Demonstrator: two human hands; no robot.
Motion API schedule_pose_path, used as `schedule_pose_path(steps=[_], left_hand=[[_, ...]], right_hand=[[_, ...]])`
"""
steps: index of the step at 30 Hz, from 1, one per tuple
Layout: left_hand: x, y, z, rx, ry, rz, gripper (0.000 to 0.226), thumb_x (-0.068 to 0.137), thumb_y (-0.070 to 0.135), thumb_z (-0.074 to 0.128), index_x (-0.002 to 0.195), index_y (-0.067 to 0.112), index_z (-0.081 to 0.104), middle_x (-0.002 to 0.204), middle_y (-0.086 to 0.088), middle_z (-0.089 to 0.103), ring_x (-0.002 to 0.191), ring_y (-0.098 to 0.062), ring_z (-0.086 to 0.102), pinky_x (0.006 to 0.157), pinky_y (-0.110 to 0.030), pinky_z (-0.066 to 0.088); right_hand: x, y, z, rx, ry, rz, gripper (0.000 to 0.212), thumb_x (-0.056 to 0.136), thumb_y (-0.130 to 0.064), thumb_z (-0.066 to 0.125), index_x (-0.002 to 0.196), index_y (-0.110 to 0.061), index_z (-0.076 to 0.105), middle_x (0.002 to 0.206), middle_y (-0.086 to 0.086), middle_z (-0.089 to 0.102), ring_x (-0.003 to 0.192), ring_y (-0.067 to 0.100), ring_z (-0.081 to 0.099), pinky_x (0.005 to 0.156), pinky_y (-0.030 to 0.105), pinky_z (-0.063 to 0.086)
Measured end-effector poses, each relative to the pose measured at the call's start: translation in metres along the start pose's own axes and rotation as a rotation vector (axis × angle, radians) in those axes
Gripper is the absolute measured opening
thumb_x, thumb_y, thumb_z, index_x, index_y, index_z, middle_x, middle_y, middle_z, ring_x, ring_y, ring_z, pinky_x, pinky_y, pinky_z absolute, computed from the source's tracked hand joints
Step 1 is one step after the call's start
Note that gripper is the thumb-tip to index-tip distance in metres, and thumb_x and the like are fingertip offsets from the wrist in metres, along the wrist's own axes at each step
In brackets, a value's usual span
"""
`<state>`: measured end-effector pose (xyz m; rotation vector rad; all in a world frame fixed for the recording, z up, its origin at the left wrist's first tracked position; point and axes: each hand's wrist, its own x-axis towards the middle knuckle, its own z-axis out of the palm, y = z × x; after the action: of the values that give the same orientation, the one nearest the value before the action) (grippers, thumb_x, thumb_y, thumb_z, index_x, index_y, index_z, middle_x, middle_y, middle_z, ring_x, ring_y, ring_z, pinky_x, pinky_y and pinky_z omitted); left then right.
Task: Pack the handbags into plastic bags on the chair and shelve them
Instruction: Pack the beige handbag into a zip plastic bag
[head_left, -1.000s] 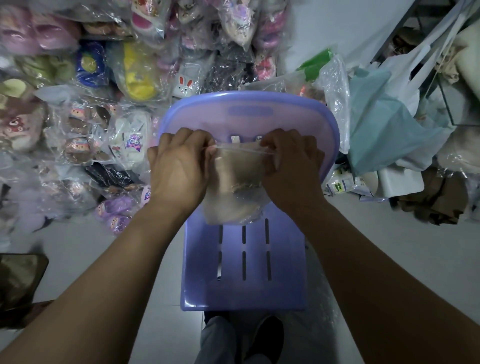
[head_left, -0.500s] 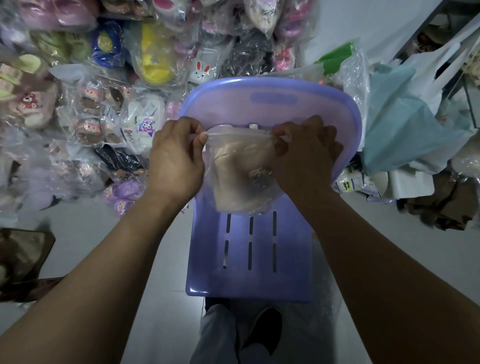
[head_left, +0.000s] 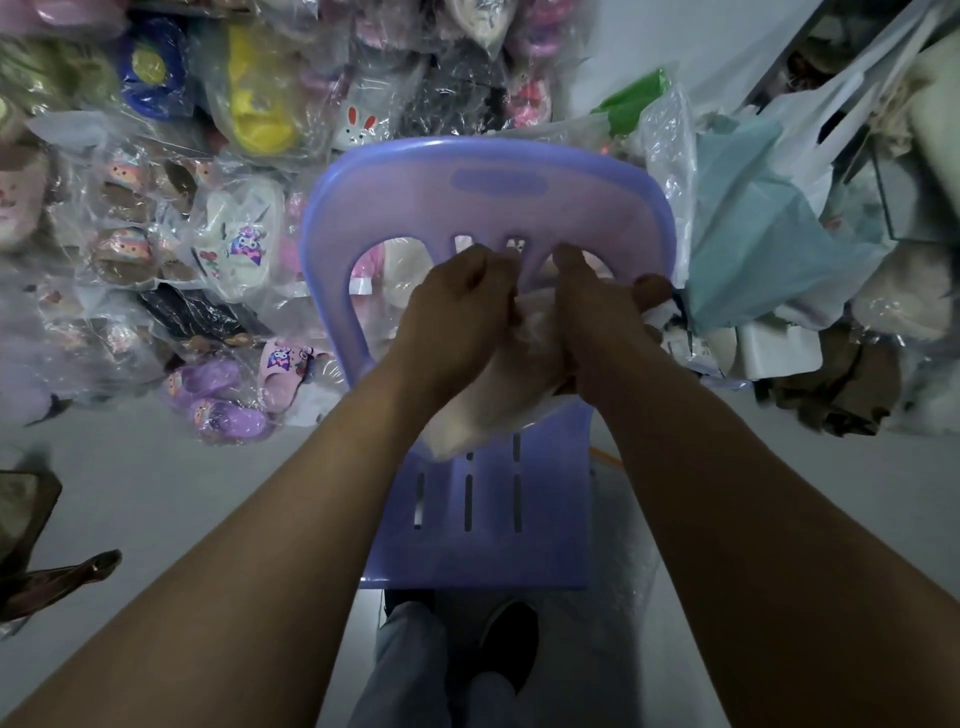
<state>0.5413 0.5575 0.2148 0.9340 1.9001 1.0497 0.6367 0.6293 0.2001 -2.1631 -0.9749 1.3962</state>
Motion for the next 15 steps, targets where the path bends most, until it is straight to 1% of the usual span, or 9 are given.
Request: schedule_pose_path(steps=[2,4,6,8,9,11,12,14,15], left_hand=[[-0.001,-0.010,0.015,0.000,0.038,0.008,0.022,0.095,0.034,0.051,0.076,0.025,0.056,0.070,0.005,0.063,0.074,-0.021,0.059,0.073,-0.037,0.046],[-0.004,-0.018,0.028,-0.032,0.049,-0.040,0.009,0.093,0.027,0.052,0.089,0.026,0.061,0.080,0.004,0.065,0.075,-0.022,0.062,0.070,-0.032,0.049],[-0.008,-0.027,0.039,-0.173,0.011,-0.212,0.016,0.096,0.014,0.051,0.107,0.017,0.063,0.093,-0.005,0.065,0.066,-0.022,0.062,0.057,-0.023,0.050],[-0.015,-0.036,0.049,-0.341,0.022,-0.423,0.024,0.098,0.004,0.050,0.116,0.015,0.062,0.094,-0.011,0.063,0.056,-0.019,0.060,0.048,-0.021,0.049],[-0.019,-0.040,0.054,-0.418,0.061,-0.512,0.028,0.099,0.003,0.049,0.122,0.015,0.060,0.091,-0.009,0.063,0.058,-0.017,0.060,0.050,-0.022,0.052],[-0.028,-0.048,0.061,-0.558,0.139,-0.654,0.035,0.102,0.006,0.043,0.136,0.010,0.052,0.090,-0.002,0.059,0.064,-0.012,0.058,0.051,-0.021,0.055],[-0.032,-0.054,0.064,-0.602,0.173,-0.699,0.037,0.102,0.006,0.042,0.139,0.009,0.049,0.096,-0.003,0.060,0.063,-0.009,0.058,0.050,-0.020,0.055],[-0.038,-0.054,0.071,-0.589,0.278,-0.715,0.036,0.102,0.007,0.042,0.137,0.009,0.051,0.120,-0.010,0.064,0.057,0.000,0.059,0.062,-0.023,0.060],[-0.040,-0.047,0.071,-0.556,0.332,-0.692,0.034,0.103,0.008,0.042,0.134,0.010,0.053,0.130,-0.011,0.062,0.065,0.002,0.062,0.078,-0.026,0.060]], right_hand=[[0.010,0.009,-0.006,0.080,0.032,0.008,0.106,0.063,-0.064,0.077,0.144,-0.028,0.018,0.141,0.016,0.032,0.116,0.036,0.048,0.102,0.048,0.047],[0.018,0.021,-0.013,0.040,0.008,0.060,0.124,0.045,-0.072,0.077,0.147,-0.026,0.024,0.140,0.014,0.033,0.116,0.033,0.048,0.101,0.049,0.048],[0.023,0.036,-0.019,-0.074,0.023,0.119,0.140,0.031,-0.076,0.073,0.150,-0.023,0.023,0.137,0.013,0.030,0.121,0.034,0.045,0.100,0.054,0.047],[0.021,0.051,-0.030,-0.159,0.028,0.157,0.146,0.021,-0.074,0.072,0.147,-0.021,0.021,0.135,0.015,0.036,0.123,0.040,0.046,0.099,0.056,0.046],[0.021,0.059,-0.037,-0.151,0.004,0.171,0.143,0.025,-0.070,0.077,0.146,-0.021,0.020,0.132,0.013,0.041,0.117,0.039,0.050,0.098,0.054,0.047],[0.025,0.071,-0.051,-0.065,-0.092,0.170,0.123,0.054,-0.048,0.089,0.149,-0.017,0.018,0.117,0.005,0.047,0.097,0.029,0.055,0.091,0.043,0.050],[0.026,0.078,-0.056,-0.036,-0.123,0.148,0.111,0.066,-0.036,0.087,0.151,-0.014,0.019,0.116,0.005,0.049,0.093,0.026,0.055,0.087,0.039,0.050],[0.022,0.087,-0.061,-0.068,-0.114,0.087,0.094,0.074,-0.025,0.081,0.151,-0.011,0.029,0.131,0.009,0.053,0.108,0.029,0.057,0.087,0.034,0.048],[0.015,0.088,-0.063,-0.085,-0.104,0.044,0.088,0.075,-0.023,0.079,0.149,-0.011,0.034,0.134,0.008,0.053,0.116,0.029,0.056,0.088,0.031,0.046]])
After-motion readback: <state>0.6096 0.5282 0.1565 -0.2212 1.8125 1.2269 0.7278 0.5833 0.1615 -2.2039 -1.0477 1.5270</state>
